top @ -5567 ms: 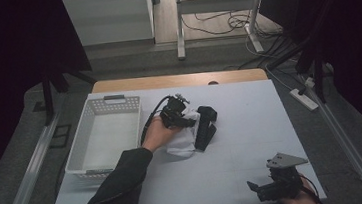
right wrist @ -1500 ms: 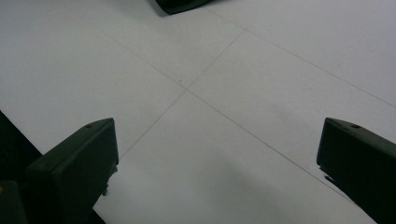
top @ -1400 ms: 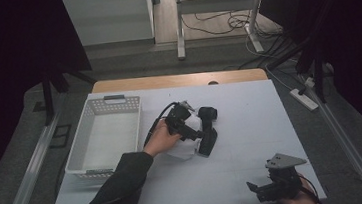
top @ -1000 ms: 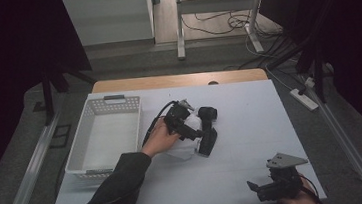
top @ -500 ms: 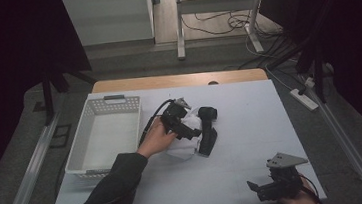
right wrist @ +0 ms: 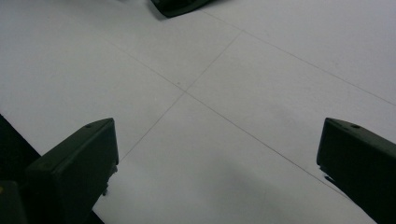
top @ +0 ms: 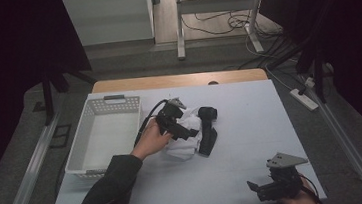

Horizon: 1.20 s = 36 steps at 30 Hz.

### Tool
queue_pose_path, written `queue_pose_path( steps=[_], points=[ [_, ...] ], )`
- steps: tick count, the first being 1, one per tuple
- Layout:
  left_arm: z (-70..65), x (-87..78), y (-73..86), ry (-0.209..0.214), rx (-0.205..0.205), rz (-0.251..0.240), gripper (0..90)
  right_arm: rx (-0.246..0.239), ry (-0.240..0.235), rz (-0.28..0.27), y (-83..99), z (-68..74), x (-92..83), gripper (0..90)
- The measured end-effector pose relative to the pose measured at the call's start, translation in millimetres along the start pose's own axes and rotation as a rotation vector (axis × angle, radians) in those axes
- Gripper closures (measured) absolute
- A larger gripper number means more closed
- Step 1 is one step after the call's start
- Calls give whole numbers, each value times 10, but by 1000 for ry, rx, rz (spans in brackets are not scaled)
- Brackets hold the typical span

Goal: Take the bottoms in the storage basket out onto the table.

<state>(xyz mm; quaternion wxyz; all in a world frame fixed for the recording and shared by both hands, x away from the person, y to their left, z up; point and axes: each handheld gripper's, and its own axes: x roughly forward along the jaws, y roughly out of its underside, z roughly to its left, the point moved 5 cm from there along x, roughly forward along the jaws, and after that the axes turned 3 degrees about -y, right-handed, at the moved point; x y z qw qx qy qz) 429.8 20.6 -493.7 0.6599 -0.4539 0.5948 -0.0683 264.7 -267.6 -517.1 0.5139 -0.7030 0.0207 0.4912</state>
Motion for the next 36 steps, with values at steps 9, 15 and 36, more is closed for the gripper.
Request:
queue_pose_path(
  steps=[9,15,36],
  points=[
    [-13,-105,14,-18,11,-11,0,0,1,-1,0,2,1,0],
    [-11,-169,45,-21,8,-31,0,-1,0,0,0,1,0,0],
    [50,-436,247,-37,-31,-71,0,4,1,-1,-1,-4,0,0]
  ],
)
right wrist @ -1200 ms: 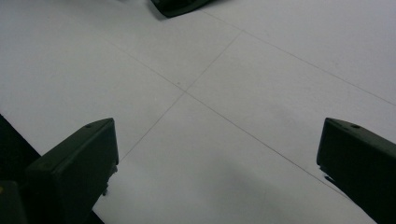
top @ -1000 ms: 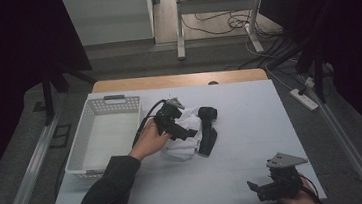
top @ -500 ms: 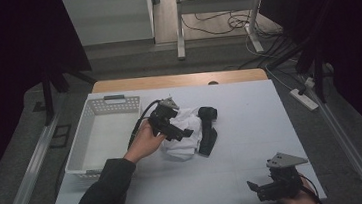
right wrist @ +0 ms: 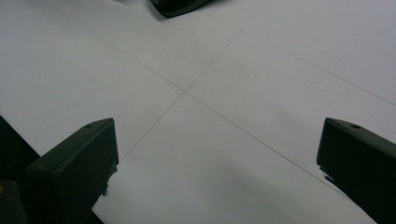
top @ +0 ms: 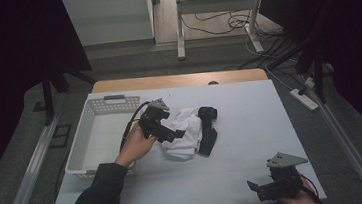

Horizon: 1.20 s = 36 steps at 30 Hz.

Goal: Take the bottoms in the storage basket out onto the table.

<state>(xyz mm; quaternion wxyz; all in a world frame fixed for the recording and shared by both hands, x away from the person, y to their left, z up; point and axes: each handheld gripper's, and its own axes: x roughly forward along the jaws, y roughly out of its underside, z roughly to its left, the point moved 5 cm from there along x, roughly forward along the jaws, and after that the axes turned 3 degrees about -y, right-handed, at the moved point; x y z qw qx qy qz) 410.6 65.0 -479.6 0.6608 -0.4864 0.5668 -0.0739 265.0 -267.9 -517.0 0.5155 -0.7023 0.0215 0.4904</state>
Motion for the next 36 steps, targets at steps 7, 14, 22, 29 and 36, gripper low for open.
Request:
queue_pose_path(
  steps=[7,14,22,29,36],
  points=[
    [24,-91,82,-3,-21,-22,0,1,0,-1,0,0,-2,0],
    [59,-186,155,-4,-43,-50,0,4,-2,-3,-2,-1,-1,0],
    [79,-230,262,-18,-50,-44,0,4,-3,-4,-2,-1,-2,0],
    [110,-283,361,-27,-67,-39,0,3,-4,-6,-2,0,-6,0],
    [114,-325,417,-32,-74,-38,0,0,-5,-9,-3,1,-10,0]
  ],
)
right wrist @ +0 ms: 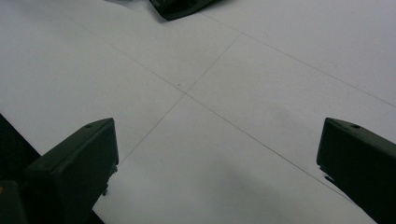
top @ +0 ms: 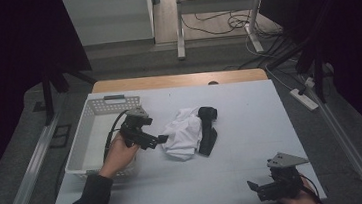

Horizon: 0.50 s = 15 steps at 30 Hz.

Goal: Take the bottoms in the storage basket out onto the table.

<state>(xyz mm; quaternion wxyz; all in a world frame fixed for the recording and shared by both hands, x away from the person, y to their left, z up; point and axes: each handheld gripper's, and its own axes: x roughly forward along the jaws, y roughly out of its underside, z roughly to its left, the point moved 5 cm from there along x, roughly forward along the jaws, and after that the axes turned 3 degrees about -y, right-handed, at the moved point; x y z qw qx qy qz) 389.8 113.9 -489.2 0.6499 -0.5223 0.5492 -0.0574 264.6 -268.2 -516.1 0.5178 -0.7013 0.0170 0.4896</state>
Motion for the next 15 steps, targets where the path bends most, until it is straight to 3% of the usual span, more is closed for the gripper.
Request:
queue_pose_path(
  steps=[15],
  points=[
    [0,-124,151,-16,-8,4,0,-2,-5,-2,-1,5,-4,0]
  ],
)
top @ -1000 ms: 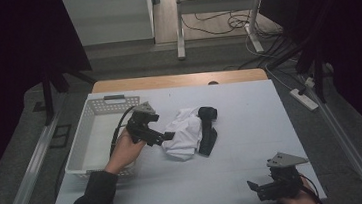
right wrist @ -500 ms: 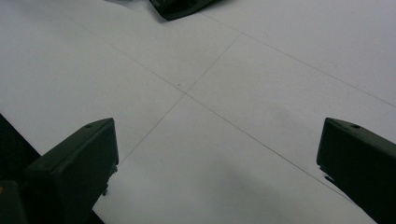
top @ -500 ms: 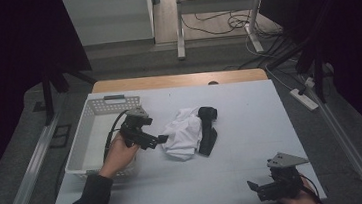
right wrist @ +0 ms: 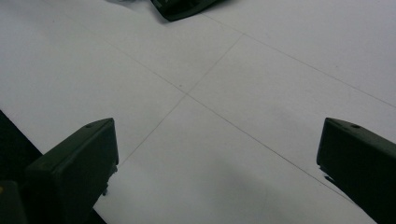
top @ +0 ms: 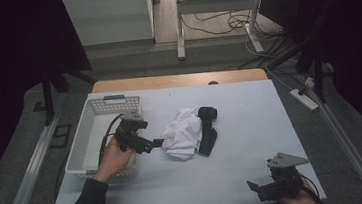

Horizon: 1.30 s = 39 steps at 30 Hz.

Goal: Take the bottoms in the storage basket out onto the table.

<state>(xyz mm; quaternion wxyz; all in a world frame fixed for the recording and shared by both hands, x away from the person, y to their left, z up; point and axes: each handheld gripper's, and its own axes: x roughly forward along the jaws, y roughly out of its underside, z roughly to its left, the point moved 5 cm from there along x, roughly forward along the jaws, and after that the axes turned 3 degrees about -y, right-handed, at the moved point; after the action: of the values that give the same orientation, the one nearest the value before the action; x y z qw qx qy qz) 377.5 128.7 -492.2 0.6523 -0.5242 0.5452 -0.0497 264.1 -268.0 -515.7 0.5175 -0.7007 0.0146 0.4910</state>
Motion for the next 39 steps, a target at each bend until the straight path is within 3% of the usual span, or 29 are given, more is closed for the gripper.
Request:
queue_pose_path(
  steps=[23,39],
  points=[
    [-40,-214,137,-24,-16,-29,0,-18,2,15,2,15,14,0],
    [-85,-432,318,-40,-39,-61,2,-10,6,8,0,10,12,0]
  ],
)
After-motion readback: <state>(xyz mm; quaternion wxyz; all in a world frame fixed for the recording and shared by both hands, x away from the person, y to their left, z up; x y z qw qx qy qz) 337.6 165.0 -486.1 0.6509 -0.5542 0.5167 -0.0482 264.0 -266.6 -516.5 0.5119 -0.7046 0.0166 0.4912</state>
